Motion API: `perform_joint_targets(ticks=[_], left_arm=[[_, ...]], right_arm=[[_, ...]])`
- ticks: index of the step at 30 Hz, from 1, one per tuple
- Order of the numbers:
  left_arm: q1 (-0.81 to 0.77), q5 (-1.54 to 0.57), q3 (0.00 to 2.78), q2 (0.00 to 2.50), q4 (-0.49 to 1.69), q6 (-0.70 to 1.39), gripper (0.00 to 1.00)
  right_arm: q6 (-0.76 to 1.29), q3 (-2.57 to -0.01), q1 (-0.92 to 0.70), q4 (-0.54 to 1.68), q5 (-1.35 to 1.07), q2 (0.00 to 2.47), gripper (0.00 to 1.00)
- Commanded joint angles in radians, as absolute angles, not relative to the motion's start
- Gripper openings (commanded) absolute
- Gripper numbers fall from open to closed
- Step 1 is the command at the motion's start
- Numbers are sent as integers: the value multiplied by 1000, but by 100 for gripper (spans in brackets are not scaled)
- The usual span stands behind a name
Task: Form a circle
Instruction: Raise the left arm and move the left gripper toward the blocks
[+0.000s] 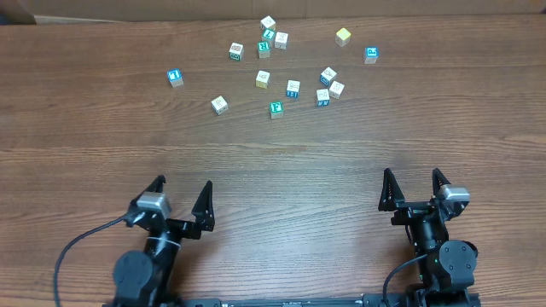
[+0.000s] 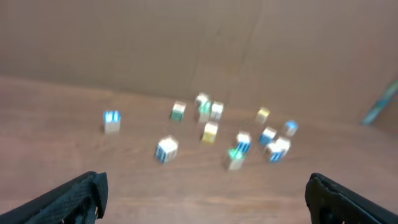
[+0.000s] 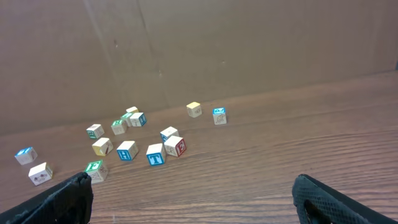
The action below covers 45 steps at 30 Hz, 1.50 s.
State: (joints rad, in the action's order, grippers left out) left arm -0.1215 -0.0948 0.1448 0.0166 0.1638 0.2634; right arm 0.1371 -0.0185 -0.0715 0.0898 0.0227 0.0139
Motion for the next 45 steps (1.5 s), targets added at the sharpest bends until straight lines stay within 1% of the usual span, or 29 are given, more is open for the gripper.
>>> perform_joint_targets(ticks=[1,7,11,15,19,25,31,34,37,45], left_arm=[[-125,-126,336,14,191,284,100],[-125,-136,601,124,229,271,100],[-125,-183,841,261,282,222,100],[-125,-228,1126,435,387,181,100],[-125,-276,1425,626,533,153,100],[-125,-282,1858,930,797,88,100],[-125,-281,2183,1224,1061,38,100],[-125,-281,2246,1330,1177,29,100],[-125,-281,2247,1419,1249,29,100],[-125,-282,2247,1589,1308,30,100]], right_arm=[[123,-8,-66,83,13,2,100],[123,-8,-66,83,13,2,100],[123,-8,-66,83,13,2,100],[123,-8,-66,83,13,2,100],[123,-8,-66,83,13,2,100],[123,-8,-66,83,13,2,100],[123,-8,-66,83,13,2,100],[123,-8,-66,83,13,2,100],[123,-8,-66,83,13,2,100],[123,-8,-66,83,13,2,100]])
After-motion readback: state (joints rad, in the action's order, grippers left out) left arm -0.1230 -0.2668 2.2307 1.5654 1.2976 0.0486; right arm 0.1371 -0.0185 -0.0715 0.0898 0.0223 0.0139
